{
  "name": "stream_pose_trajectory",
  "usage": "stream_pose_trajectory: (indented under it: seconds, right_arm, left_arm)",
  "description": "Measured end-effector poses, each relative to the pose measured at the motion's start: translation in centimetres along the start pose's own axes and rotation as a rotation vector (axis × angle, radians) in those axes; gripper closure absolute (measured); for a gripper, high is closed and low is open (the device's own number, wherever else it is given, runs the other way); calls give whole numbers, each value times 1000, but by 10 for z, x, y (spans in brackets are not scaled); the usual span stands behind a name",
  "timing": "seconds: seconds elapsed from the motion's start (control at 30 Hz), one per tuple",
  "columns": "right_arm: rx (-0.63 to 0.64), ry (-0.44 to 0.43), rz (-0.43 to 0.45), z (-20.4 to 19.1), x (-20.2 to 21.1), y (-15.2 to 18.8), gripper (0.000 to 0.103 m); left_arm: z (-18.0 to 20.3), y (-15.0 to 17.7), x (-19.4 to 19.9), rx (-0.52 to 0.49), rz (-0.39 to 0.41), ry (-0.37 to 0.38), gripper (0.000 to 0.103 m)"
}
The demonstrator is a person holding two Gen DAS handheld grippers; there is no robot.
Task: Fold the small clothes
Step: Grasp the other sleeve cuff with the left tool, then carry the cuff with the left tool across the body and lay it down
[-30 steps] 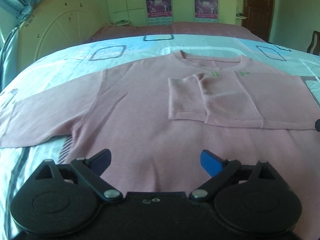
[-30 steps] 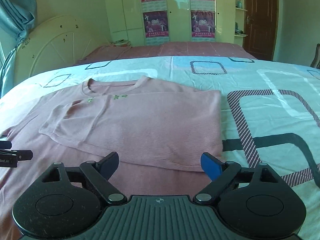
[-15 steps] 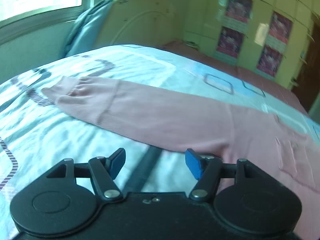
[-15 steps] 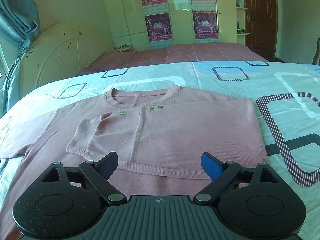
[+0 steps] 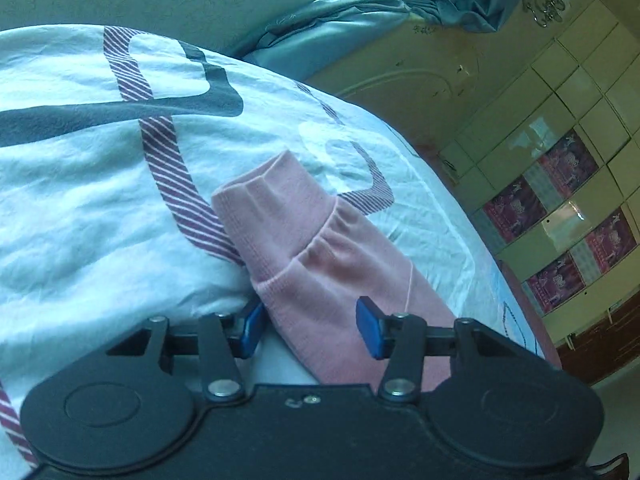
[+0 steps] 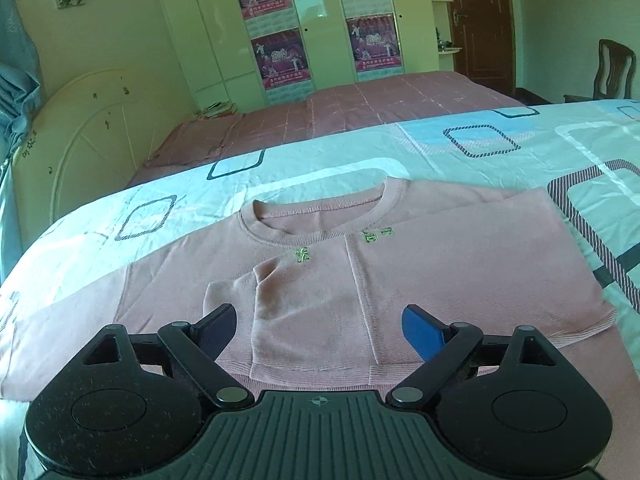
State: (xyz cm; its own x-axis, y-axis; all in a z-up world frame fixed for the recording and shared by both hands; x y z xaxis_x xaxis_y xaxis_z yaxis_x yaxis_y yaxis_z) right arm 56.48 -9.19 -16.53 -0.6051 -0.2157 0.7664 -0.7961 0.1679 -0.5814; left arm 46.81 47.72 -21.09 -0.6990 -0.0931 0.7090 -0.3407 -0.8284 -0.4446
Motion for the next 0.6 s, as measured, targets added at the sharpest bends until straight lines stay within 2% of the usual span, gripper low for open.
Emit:
stream_pose_trajectory:
  seconds: [0.07, 0.13, 0.17, 0.2, 0.3, 0.4, 0.5, 0.6]
  right_arm:
    - [-7, 12, 5, 4, 2, -1, 14]
    - [-24, 25, 2, 13, 1, -2, 14]
    - [-33, 22, -2, 17, 2, -2, 14]
    - [-41, 18, -2, 22, 2, -3, 14]
    - [-51, 13, 11, 33, 5, -6, 14]
    - [-60, -3, 20, 42, 5, -7, 14]
    - [-70, -22, 21, 52, 2, -9, 14]
    - [-84, -50, 14, 66, 0, -11, 14]
  left_arm:
    - [1, -6, -3, 14, 3, 2, 57]
    - [4, -8, -5, 14, 9, -16, 64]
    - [7, -9, -7, 0, 2, -22, 84]
    - [11, -8, -9, -15, -12, -27, 98]
    - [39, 1, -6, -89, 1, -15, 99]
    - [95, 25, -3, -235, -5, 36, 99]
    - [163, 70, -3, -408, -45, 86, 99]
    - [228, 127, -7, -580, -90, 124, 99]
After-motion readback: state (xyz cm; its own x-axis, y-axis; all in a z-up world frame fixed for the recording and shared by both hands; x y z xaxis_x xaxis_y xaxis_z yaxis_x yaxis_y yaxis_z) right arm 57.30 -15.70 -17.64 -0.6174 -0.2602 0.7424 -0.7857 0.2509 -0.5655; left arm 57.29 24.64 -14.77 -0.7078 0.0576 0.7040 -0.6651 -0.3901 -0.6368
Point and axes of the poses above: each gripper's, at about its wrist camera, not at the fingertips, and x roughly against the way its jaws point, z to its right, y to its underside, the point moved 7 cm from there along -x, roughly the way its jaws point, and after that the axes turned 10 degrees about -z, right-handed, at the moved point
